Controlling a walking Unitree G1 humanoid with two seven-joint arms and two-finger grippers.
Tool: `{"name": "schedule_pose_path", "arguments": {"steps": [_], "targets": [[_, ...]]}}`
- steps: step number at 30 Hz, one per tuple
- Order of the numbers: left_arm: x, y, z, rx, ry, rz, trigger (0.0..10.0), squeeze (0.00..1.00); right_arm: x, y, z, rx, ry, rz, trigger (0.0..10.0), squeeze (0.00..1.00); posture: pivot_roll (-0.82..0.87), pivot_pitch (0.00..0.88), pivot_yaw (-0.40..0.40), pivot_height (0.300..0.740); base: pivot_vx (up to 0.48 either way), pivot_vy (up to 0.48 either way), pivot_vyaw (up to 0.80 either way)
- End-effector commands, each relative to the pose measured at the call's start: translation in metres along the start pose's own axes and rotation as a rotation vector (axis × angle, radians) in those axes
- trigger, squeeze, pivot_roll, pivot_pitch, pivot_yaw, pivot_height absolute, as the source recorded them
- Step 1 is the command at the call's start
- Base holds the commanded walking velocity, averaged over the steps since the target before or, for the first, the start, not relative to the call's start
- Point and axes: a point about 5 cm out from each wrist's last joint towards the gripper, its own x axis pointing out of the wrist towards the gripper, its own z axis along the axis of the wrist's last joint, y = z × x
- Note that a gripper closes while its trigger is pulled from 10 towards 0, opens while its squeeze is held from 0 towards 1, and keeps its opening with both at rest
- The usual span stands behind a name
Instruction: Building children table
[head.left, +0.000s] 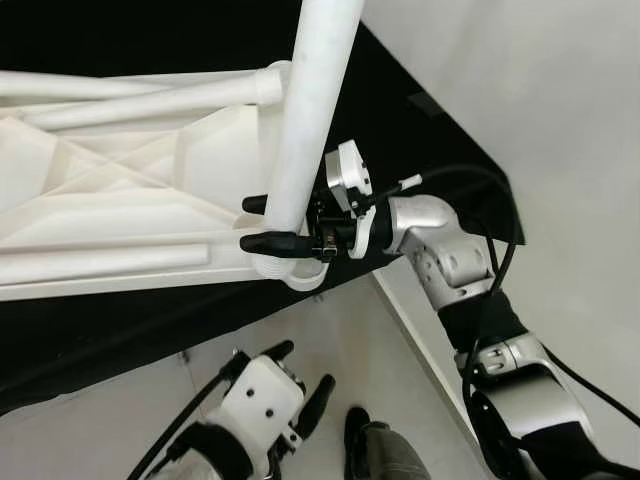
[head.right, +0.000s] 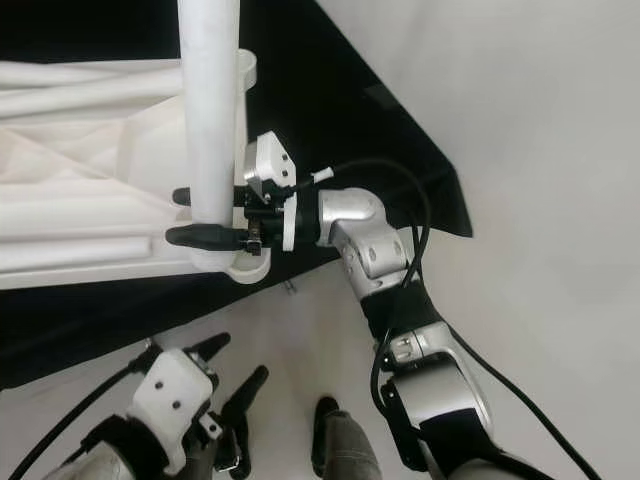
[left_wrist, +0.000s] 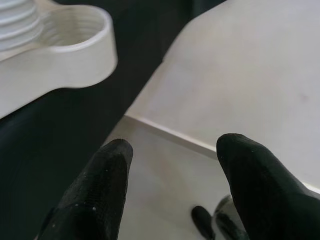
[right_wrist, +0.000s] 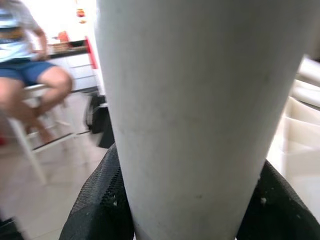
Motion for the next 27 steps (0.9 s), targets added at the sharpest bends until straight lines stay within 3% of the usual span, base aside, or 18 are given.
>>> {"name": "schedule_pose_path", "arguments": {"steps": [1, 9, 27], "targets": [[-0.005, 0.001, -0.001, 0.024, 0.021, 0.025, 10.0, 0.00, 0.003, 0.002, 0.003, -0.008, -0.009, 0.079, 10.0, 0.00, 0.03, 0.377, -0.006, 0.740, 0.000, 0.000, 0.00], [-0.011, 0.004, 0.003, 0.057, 0.028, 0.071, 10.0, 0.00, -0.007, -0.001, 0.010, -0.048, 0.087, 0.262, 10.0, 0.00, 0.05, 0.411, -0.002, 0.740, 0.000, 0.000, 0.00], [-0.016, -0.001, 0.006, 0.040, 0.033, 0.068, 10.0, 0.00, -0.018, -0.010, -0.004, -0.084, 0.269, 0.275, 10.0, 0.00, 0.04, 0.434, 0.000, 0.740, 0.000, 0.000, 0.00]]}}
